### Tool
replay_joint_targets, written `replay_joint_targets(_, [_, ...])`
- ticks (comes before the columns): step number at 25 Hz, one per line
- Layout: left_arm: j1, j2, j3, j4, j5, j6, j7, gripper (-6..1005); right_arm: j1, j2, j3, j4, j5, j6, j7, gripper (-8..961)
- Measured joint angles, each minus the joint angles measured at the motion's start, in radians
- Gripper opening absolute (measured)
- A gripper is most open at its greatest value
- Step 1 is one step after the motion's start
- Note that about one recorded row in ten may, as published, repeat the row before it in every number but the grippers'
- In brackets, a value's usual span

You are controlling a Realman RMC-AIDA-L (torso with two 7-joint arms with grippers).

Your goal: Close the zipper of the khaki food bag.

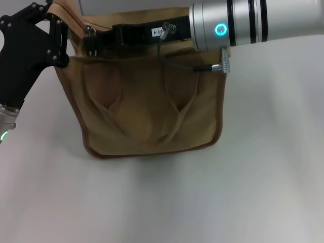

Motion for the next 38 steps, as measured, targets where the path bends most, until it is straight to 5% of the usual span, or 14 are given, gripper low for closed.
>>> replay_joint_targets(8, [0.003, 0.002, -0.008, 0.000, -0.005, -0.025, -0.006, 87, -0.038, 0.000, 0.001, -0.009, 0.017, -0.001, -0.068, 3])
replay_joint_targets(19, [0.008, 0.003, -0.058, -0.002, -0.005, -0.107, -0.020, 94, -0.141, -0.005, 0.010, -0.045, 0.035, 0.025, -0.105, 21])
replay_joint_targets(38, [0.020, 0.006, -0.125, 0.001, -0.005, -0.233, -0.026, 105, -0.435, -0.015, 0.175, -0.155, 0.029, -0.012, -0.171, 81])
